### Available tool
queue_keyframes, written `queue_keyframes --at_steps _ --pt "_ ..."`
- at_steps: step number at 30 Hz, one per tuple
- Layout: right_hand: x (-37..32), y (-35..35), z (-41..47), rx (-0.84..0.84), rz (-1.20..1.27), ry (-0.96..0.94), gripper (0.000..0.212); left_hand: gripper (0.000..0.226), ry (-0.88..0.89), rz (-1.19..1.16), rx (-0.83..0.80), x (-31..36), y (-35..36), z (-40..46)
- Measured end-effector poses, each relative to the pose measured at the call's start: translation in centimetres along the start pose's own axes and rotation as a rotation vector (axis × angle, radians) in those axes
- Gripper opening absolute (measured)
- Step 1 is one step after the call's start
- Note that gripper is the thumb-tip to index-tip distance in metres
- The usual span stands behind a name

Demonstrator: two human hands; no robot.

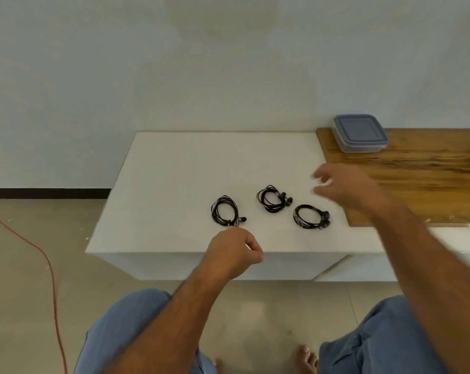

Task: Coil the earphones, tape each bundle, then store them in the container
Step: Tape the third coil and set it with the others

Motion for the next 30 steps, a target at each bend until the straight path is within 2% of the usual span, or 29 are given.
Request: queue_keyframes --at_steps 3,5,6,8,12,18,24,30 --pt "-8.3 4.9 -3.8 -0.363 0.489 -0.175 0.028 0.003 -0.006 -0.025 0.009 -0.5 -0.6 0.0" --pt "-11.3 8.1 -5.7 -0.575 0.577 -0.222 0.033 0.006 -0.01 -0.043 0.034 -0.8 -1.5 0.1" --pt "-11.9 9.0 -6.0 -0.619 0.581 -0.231 0.034 0.007 -0.011 -0.05 0.046 -1.0 -2.0 0.2" --pt "-12.4 9.6 -5.8 -0.595 0.605 -0.22 0.03 0.008 -0.015 -0.083 0.064 -1.4 -2.8 0.5" --pt "-12.1 9.4 -4.8 -0.447 0.563 -0.187 0.016 0.006 -0.037 -0.178 0.068 -2.2 -3.3 1.0" --pt "-11.1 9.1 -3.9 -0.371 0.507 -0.156 0.004 0.001 -0.071 -0.261 0.068 -2.3 -3.1 2.0" --pt "-10.0 8.2 -3.3 -0.234 0.552 -0.123 0.003 0.01 -0.125 -0.483 0.086 -2.1 -3.0 2.5" --pt "-9.9 7.3 -2.4 -0.124 0.537 -0.119 0.01 0.018 -0.267 -0.786 0.125 -2.7 -2.1 3.4"
Point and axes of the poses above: each hand's wrist, its own z-axis towards the middle knuckle, its own y-axis out of the palm, x = y × z, the point moved 8 cm from there along z, towards the middle knuckle, and after that the axes turned 1 degree about x, right-handed, at the moved point
